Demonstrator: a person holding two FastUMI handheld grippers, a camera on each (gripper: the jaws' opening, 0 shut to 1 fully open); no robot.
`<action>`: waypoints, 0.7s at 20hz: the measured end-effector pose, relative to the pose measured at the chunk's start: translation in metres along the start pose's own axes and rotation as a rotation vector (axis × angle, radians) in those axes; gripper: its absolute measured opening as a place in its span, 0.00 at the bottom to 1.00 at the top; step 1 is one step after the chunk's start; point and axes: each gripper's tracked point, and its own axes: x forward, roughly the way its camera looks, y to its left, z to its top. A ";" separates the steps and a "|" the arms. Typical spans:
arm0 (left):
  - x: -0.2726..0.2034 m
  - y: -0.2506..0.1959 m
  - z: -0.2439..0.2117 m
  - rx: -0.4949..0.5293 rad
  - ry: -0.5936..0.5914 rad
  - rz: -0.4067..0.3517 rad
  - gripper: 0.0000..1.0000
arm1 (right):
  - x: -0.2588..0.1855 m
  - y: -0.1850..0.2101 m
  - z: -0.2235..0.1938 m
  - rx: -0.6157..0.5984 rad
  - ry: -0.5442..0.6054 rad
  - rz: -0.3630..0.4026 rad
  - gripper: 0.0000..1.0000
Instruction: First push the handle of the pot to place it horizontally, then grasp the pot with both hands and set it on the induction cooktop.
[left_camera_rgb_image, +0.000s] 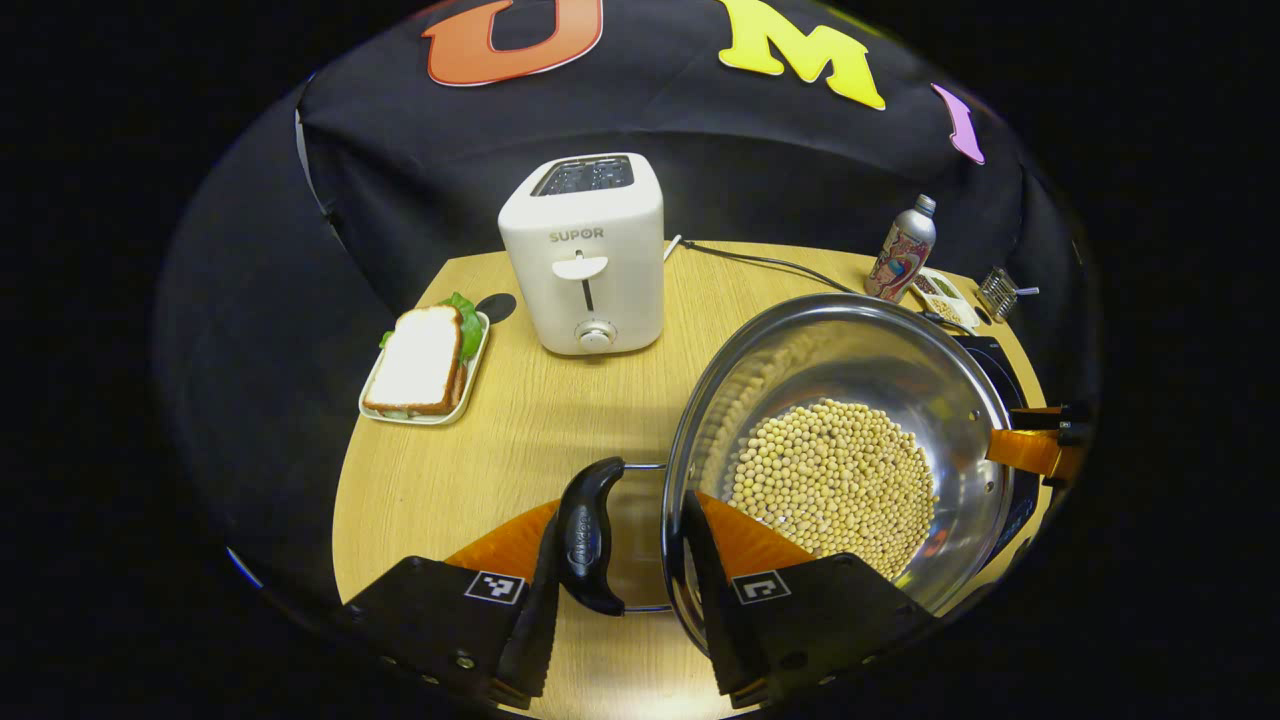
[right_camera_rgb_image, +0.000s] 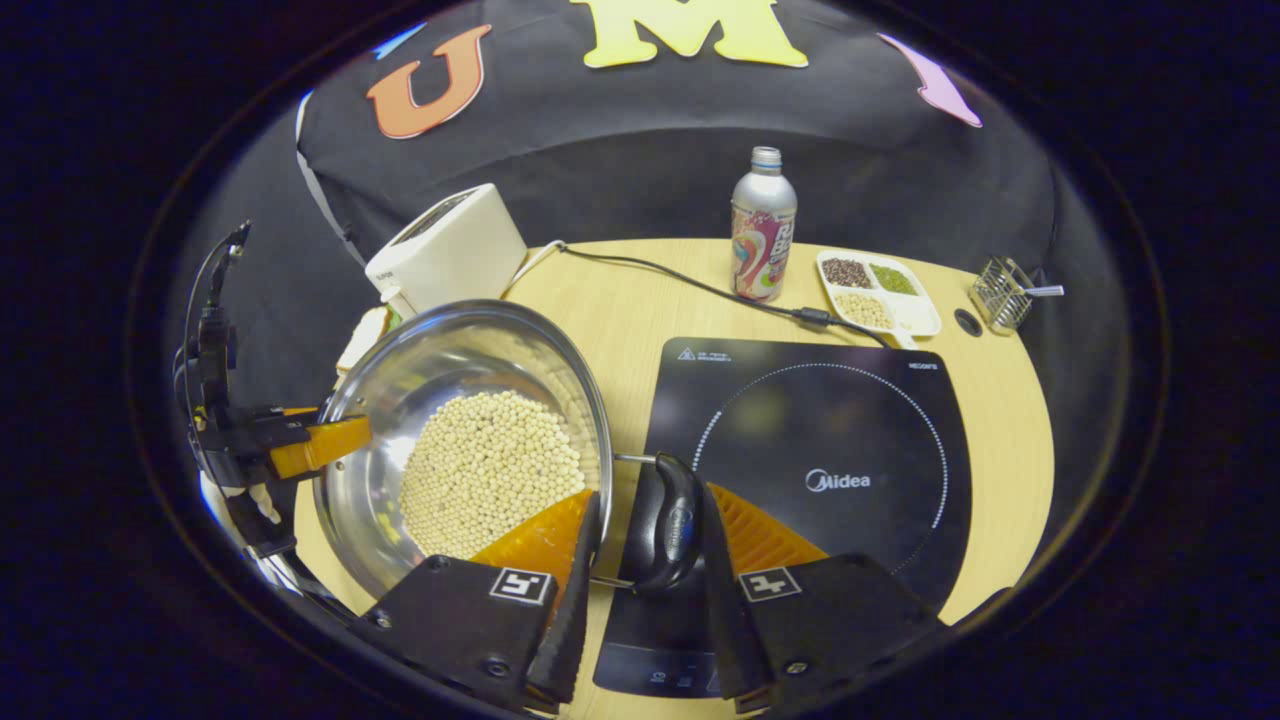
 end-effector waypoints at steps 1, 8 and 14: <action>-0.005 -0.004 0.003 -0.001 -0.005 -0.001 0.60 | -0.007 -0.003 0.004 -0.001 -0.011 -0.001 0.52; -0.033 -0.050 0.024 -0.002 -0.033 -0.016 0.60 | -0.051 -0.044 0.019 -0.016 -0.059 -0.018 0.52; -0.041 -0.114 0.036 0.011 -0.050 -0.042 0.60 | -0.080 -0.106 0.024 -0.002 -0.077 -0.049 0.52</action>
